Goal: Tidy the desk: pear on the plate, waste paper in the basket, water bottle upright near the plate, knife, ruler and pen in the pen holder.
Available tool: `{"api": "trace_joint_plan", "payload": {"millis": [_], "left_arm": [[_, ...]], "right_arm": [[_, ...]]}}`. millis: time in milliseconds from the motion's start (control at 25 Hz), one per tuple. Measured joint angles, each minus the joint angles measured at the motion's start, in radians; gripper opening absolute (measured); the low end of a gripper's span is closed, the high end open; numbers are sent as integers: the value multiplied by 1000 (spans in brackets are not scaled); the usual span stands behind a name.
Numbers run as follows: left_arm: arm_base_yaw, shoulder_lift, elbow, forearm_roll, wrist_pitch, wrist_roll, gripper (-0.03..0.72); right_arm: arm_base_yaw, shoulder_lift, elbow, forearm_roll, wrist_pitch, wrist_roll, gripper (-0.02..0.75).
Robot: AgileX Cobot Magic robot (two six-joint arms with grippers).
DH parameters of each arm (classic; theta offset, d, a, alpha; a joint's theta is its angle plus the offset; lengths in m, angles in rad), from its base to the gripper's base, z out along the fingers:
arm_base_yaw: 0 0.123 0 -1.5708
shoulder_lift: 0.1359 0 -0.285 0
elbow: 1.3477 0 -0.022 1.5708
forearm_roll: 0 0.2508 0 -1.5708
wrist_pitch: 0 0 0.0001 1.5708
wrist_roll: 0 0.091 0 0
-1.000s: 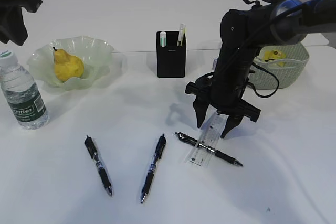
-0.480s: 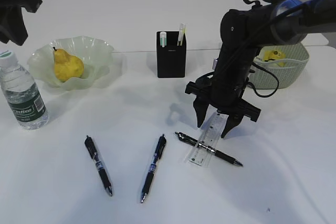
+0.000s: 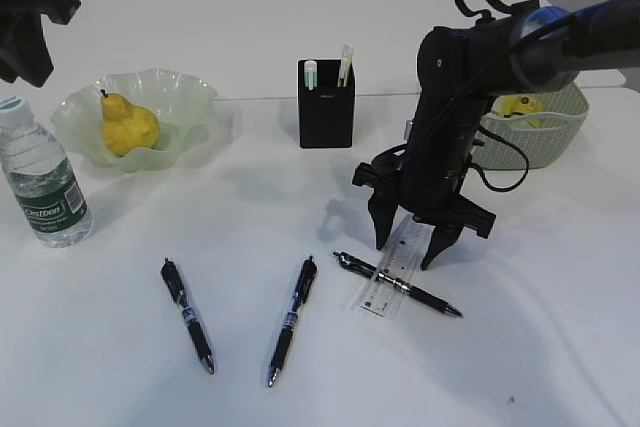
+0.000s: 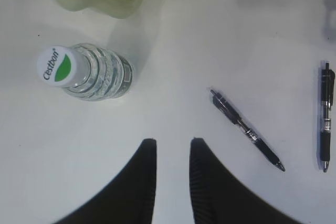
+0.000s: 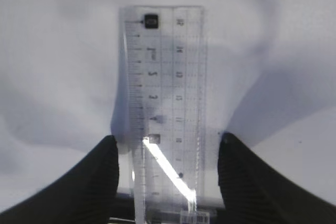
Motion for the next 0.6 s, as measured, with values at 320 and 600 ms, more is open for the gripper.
{"api": "trace_joint_plan", "payload": {"millis": [320, 600], "left_arm": [[0, 0, 0, 2, 0, 0, 142], [0, 0, 0, 2, 0, 0, 142]], "right_arm": [[0, 0, 0, 38, 0, 0, 475], [0, 1, 0, 43, 0, 0, 475]]}}
